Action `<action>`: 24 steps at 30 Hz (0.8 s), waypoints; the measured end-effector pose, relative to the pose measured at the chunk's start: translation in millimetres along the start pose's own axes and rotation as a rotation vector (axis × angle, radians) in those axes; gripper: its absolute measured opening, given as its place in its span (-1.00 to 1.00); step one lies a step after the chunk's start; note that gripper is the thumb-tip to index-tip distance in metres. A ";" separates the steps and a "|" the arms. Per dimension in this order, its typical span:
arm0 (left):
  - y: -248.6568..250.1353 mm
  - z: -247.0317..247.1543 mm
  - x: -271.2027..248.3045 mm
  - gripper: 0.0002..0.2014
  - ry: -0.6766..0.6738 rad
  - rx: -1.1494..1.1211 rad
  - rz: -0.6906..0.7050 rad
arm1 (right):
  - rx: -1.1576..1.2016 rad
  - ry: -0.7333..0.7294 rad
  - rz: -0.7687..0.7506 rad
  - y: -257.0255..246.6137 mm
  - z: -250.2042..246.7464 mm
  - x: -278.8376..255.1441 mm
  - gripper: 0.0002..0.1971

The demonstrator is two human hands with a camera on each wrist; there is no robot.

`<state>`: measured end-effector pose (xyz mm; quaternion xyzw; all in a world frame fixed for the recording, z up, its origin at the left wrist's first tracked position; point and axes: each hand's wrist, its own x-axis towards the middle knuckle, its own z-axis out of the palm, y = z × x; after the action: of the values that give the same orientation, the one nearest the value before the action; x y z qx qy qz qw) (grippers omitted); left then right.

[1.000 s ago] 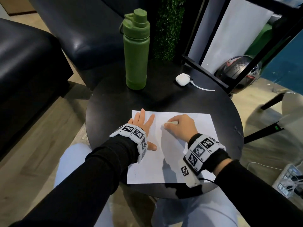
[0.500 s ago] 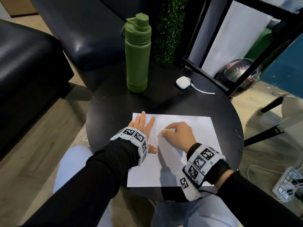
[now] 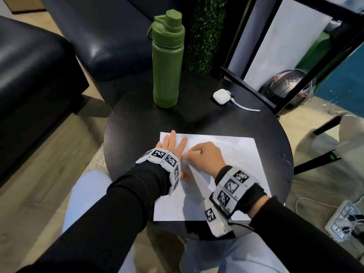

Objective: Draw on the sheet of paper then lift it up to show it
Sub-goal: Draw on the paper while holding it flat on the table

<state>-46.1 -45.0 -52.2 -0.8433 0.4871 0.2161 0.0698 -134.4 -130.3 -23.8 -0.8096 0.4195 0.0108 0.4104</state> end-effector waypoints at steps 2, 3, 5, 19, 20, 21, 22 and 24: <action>0.2 1.2 1.1 0.16 -0.027 0.000 0.004 | 0.002 0.070 0.035 3.2 -10.3 12.5 -0.84; -0.3 3.3 2.6 0.18 -0.046 0.002 0.000 | 0.029 0.128 0.066 3.7 -17.2 19.7 -0.81; -0.5 6.2 3.7 0.20 -0.065 0.005 -0.019 | 0.080 0.210 0.113 1.2 -24.4 27.4 -0.77; 1.5 -2.0 -1.9 0.17 -0.019 -0.018 -0.043 | 0.026 0.117 0.059 -8.4 -2.0 16.2 -0.80; 1.8 -3.4 -1.9 0.13 0.002 -0.024 -0.048 | -0.002 0.083 0.026 -8.9 2.6 12.4 -0.81; 1.4 -4.0 -1.9 0.12 0.011 -0.029 -0.047 | -0.008 0.070 0.017 -8.3 3.1 11.5 -0.81; 1.0 -4.2 -2.0 0.15 0.000 -0.034 -0.038 | 0.007 0.088 0.032 -6.0 0.2 14.4 -0.80; 1.8 -3.6 -4.8 0.22 -0.038 -0.031 -0.022 | 0.084 0.183 0.087 -1.2 -9.5 21.8 -0.76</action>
<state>-48.6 -43.4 -46.7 -0.8453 0.4731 0.2387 0.0683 -122.6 -151.0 -24.6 -0.7705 0.4898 -0.0628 0.4030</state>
